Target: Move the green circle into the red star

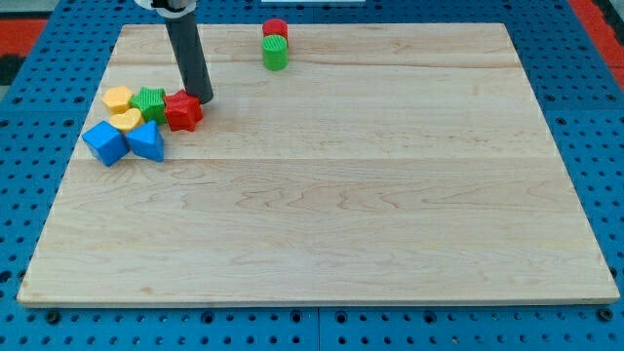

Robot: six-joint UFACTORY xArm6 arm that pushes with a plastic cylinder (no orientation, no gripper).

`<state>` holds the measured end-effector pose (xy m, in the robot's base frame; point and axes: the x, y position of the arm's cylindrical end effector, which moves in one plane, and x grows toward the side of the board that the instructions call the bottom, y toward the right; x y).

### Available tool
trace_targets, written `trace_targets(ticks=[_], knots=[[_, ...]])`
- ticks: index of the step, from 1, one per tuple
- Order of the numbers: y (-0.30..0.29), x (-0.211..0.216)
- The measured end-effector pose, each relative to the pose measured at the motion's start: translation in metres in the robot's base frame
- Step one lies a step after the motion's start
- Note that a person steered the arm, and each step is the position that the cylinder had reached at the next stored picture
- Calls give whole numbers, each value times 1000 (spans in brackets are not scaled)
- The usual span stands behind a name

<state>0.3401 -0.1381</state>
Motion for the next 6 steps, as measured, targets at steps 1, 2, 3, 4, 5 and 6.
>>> trace_targets(ticks=[1,2,3,4,5,6], knots=[[74,-18],[166,-56],[209,-87],[166,-126],[117,-147],[76,-144]])
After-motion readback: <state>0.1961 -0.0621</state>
